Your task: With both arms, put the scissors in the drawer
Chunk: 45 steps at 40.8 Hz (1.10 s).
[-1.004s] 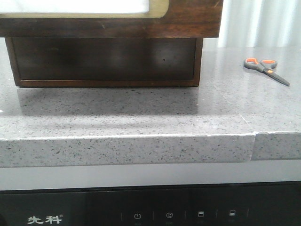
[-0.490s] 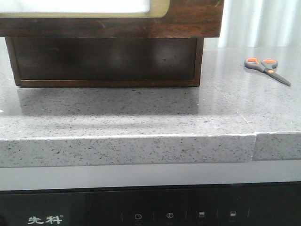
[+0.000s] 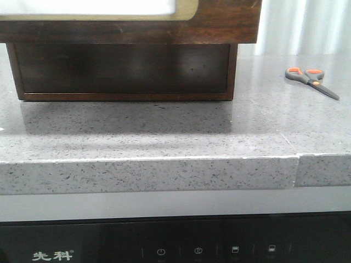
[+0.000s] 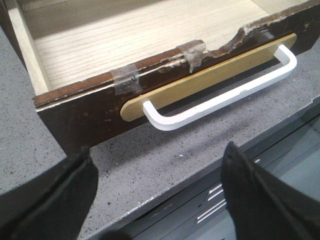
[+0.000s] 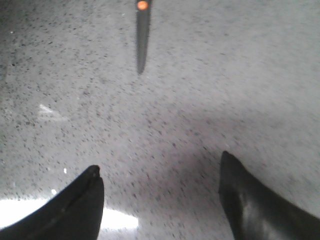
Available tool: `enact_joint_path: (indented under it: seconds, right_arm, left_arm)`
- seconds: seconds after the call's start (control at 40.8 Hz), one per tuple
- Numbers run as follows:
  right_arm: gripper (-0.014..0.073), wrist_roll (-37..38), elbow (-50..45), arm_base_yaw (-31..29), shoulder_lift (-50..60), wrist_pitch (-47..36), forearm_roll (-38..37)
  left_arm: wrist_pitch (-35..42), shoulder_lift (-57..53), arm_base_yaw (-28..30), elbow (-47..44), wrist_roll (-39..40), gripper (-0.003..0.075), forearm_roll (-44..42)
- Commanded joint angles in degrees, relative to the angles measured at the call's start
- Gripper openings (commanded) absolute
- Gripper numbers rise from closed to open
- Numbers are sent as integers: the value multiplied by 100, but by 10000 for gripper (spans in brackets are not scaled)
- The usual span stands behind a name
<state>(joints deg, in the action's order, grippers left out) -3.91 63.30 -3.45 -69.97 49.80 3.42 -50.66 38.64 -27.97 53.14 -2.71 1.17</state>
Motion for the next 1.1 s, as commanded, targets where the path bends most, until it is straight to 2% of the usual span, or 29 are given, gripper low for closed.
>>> enact_joint_path:
  seconds: [0.0, 0.416, 0.808, 1.077]
  right_arm:
    - [512, -332, 610, -33, -463, -50, 189]
    - [512, -451, 2395, 310, -2476, 239, 283]
    - [512, -400, 3858, 229, -3840, 608, 279]
    - [511, -395, 4488, 166, -4571, 920, 279]
  left_arm:
    - [441, 12, -24, 200, 46, 501, 59]
    - [441, 12, -24, 200, 46, 501, 59]
    - [441, 12, -24, 200, 46, 501, 59]
    - [441, 12, -24, 200, 46, 501, 59]
